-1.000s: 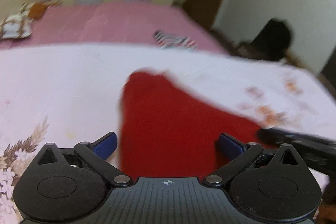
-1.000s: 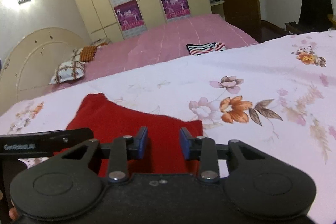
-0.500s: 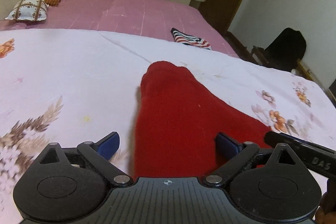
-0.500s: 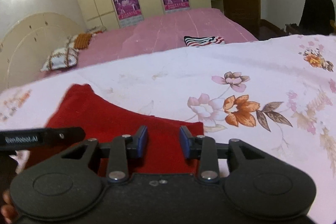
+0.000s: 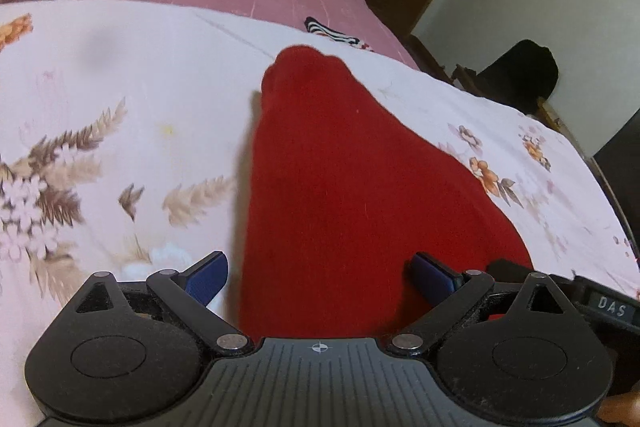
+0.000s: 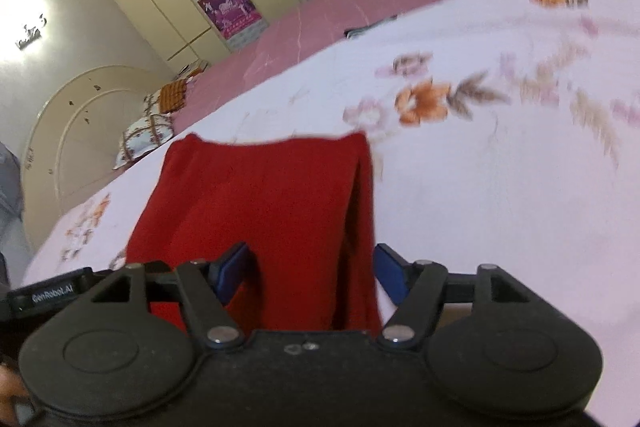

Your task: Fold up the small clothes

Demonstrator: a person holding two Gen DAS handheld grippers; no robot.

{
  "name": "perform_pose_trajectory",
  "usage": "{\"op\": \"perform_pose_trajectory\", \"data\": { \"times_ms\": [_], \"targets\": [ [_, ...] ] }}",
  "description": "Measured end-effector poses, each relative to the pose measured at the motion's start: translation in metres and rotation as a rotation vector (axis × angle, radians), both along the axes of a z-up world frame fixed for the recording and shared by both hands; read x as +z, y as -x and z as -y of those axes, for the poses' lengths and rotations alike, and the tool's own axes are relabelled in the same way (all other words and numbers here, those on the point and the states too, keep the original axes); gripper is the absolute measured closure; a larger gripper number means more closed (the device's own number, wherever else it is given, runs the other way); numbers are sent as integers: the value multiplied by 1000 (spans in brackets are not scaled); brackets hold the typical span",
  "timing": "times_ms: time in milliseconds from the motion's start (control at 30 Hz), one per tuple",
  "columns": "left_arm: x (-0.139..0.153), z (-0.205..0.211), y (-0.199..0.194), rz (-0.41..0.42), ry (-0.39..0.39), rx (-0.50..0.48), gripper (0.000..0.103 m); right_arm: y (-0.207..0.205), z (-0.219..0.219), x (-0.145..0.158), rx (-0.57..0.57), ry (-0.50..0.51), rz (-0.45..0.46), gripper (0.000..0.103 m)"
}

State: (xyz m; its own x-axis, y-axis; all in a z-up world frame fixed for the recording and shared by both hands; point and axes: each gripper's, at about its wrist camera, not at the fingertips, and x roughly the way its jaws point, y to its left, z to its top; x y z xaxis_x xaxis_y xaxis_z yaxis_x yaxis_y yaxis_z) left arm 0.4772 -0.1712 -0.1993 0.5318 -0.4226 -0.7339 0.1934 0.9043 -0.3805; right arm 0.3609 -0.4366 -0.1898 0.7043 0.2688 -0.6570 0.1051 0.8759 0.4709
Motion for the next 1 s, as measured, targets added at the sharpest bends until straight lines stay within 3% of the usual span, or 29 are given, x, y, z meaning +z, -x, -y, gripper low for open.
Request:
{"op": "perform_pose_trajectory", "data": {
  "times_ms": [233,533,567,633,733,867,933,1000],
  "targets": [
    [-7,2,9,-15,41,-20,6,0,4,-11,-3,-62,-9,33],
    [-6,-6,14,-38,124,-6,28,1,8,-13,33,-65,5,36],
    [-6,-5,14,-39,125,-6,28,-1,8,-13,37,-75,-3,38],
    [-6,-5,15,-40,132,-7,36,-2,7,-14,54,-118,-13,56],
    [-6,-10,15,-28,150,-18,40,1,6,-12,64,-98,8,59],
    [-11,-7,9,-40,154,0,40,-3,10,-22,48,-152,17,54],
    [-5,-3,13,-23,145,9,52,0,5,-18,31,-138,14,59],
    [3,-6,17,-10,157,22,58,6,0,-9,33,-145,39,64]
  ]
}}
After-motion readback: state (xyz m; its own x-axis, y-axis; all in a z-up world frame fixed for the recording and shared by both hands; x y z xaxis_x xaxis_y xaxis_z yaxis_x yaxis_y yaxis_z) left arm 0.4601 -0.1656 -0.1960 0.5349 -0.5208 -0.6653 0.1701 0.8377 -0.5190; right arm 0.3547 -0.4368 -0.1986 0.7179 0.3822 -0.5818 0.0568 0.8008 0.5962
